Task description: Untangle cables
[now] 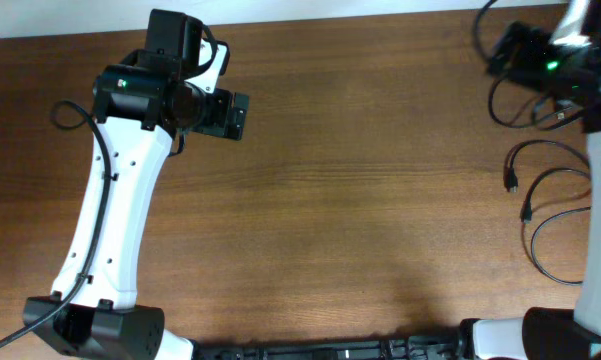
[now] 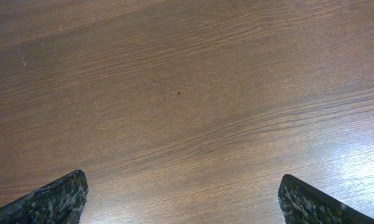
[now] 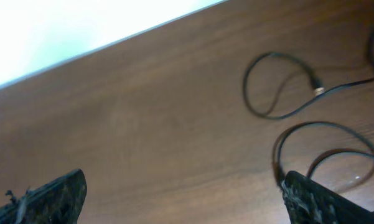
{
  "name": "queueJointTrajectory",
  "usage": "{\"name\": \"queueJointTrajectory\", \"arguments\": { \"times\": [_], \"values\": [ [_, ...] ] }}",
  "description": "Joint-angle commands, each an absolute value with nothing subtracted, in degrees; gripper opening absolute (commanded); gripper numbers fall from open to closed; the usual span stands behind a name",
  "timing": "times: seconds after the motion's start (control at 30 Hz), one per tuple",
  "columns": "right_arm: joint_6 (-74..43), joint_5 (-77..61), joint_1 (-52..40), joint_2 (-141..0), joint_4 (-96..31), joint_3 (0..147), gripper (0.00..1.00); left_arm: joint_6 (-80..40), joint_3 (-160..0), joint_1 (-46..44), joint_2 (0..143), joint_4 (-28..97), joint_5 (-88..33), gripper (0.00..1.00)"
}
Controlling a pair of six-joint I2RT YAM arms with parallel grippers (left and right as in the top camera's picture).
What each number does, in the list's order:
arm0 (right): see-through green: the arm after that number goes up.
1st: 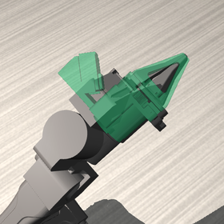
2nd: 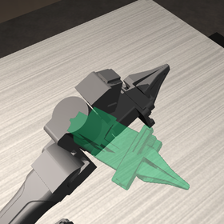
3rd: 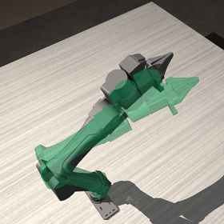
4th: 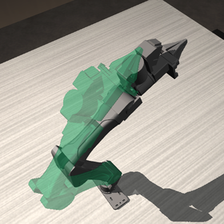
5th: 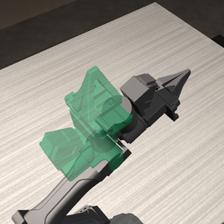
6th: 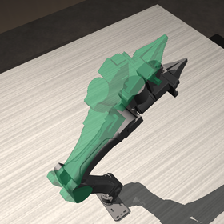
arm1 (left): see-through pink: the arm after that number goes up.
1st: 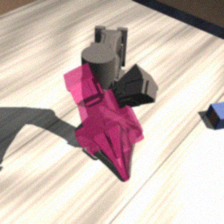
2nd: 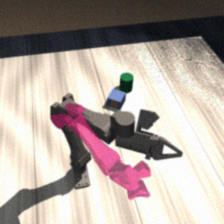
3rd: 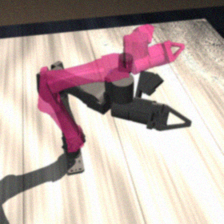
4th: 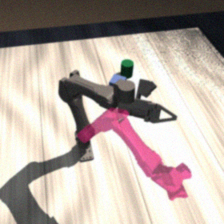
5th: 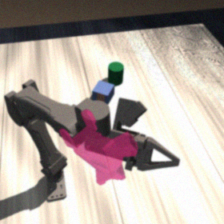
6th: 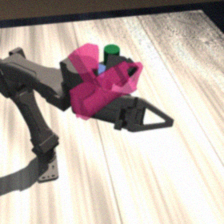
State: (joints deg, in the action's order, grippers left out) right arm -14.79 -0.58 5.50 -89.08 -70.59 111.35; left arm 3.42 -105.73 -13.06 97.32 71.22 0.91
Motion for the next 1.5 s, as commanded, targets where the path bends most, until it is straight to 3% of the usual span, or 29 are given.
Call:
{"name": "queueJointTrajectory", "arguments": {
  "times": [0.0, 0.23, 1.13, 1.47],
  "values": [
    [-13.74, -1.02, -1.15, -89.19, -72.53, 111.66, 0.99, 2.83, -105.80, -12.97, 95.77, 71.26, 1.30, 0.98],
    [-13.76, -1.06, -10.24, -89.30, -73.97, 111.66, 0.99, 2.83, -105.80, -12.97, 95.77, 71.26, 1.30, 0.98],
    [-13.74, -1.06, -10.22, -89.34, -73.97, 111.66, 0.99, 2.83, -105.80, -12.97, 95.37, 71.26, 1.30, 0.98],
    [-13.74, -1.06, -10.22, -89.36, -73.97, 111.66, 0.99, 2.81, -105.80, -12.97, 85.34, 67.68, 1.10, 0.99]
  ]
}}
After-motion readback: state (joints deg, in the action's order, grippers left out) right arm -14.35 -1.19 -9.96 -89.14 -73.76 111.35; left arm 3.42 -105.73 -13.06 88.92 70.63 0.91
